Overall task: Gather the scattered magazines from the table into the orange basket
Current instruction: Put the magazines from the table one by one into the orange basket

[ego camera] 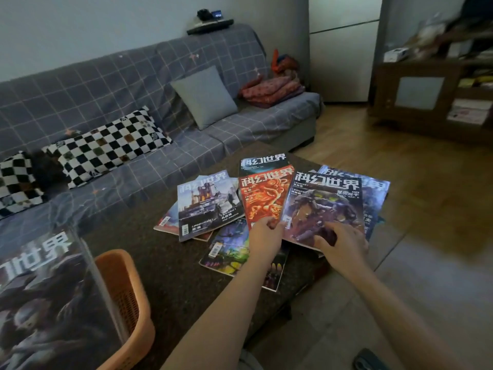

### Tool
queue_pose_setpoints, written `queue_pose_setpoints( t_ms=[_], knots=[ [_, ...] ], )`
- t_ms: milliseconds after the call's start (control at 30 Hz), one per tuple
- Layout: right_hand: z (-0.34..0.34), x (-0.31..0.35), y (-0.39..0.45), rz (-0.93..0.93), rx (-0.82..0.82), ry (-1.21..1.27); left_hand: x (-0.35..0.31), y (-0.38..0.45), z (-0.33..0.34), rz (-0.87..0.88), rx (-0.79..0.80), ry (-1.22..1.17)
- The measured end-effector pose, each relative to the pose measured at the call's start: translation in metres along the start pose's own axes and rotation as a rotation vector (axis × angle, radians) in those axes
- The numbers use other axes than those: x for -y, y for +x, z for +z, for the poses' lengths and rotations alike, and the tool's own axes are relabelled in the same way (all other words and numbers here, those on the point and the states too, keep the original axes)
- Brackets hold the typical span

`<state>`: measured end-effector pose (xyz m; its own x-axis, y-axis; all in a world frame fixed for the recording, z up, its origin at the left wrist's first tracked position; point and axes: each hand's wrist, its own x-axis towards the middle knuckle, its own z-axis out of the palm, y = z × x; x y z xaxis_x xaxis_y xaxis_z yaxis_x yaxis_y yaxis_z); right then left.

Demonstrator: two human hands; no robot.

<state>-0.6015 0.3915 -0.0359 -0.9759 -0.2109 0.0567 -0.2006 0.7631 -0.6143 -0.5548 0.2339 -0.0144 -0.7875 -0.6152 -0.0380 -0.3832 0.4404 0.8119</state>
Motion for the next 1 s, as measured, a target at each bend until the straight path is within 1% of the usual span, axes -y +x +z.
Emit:
queue_pose_setpoints(
  t_ms=[100, 200, 267, 333, 433, 533, 633, 733, 833, 900, 1000],
  knots=[
    [-0.004, 0.001, -0.004, 0.002, 0.014, 0.030, -0.007, 0.002, 0.000, -0.022, 0.036, -0.012],
    [-0.010, 0.002, -0.007, 0.046, 0.035, 0.086, -0.011, -0.004, -0.001, -0.117, 0.126, -0.162],
    [-0.011, 0.004, -0.011, 0.053, 0.040, 0.087, -0.008, -0.012, -0.006, -0.182, 0.151, -0.262],
    [-0.010, 0.009, -0.017, 0.046, 0.066, 0.079, -0.003, -0.023, -0.019, -0.235, 0.148, -0.415],
    [-0.008, 0.020, -0.027, 0.020, 0.150, 0.171, 0.008, -0.043, -0.049, -0.235, 0.075, -0.494],
    [-0.004, 0.038, -0.039, -0.038, 0.180, 0.244, 0.019, -0.065, -0.083, -0.210, -0.006, -0.562],
    [-0.001, 0.068, -0.053, -0.079, 0.205, 0.445, 0.030, -0.089, -0.120, -0.224, -0.095, -0.644],
    [0.004, 0.104, -0.067, -0.110, 0.324, 0.626, 0.044, -0.112, -0.159, -0.225, -0.218, -0.662],
    [0.015, 0.141, -0.082, -0.134, 0.397, 0.665, 0.059, -0.136, -0.196, -0.185, -0.343, -0.673],
    [0.023, 0.165, -0.095, -0.187, 0.417, 0.671, 0.070, -0.150, -0.219, -0.169, -0.425, -0.632],
    [0.036, 0.197, -0.114, -0.257, 0.489, 0.671, 0.092, -0.170, -0.250, -0.144, -0.529, -0.572]
  ],
)
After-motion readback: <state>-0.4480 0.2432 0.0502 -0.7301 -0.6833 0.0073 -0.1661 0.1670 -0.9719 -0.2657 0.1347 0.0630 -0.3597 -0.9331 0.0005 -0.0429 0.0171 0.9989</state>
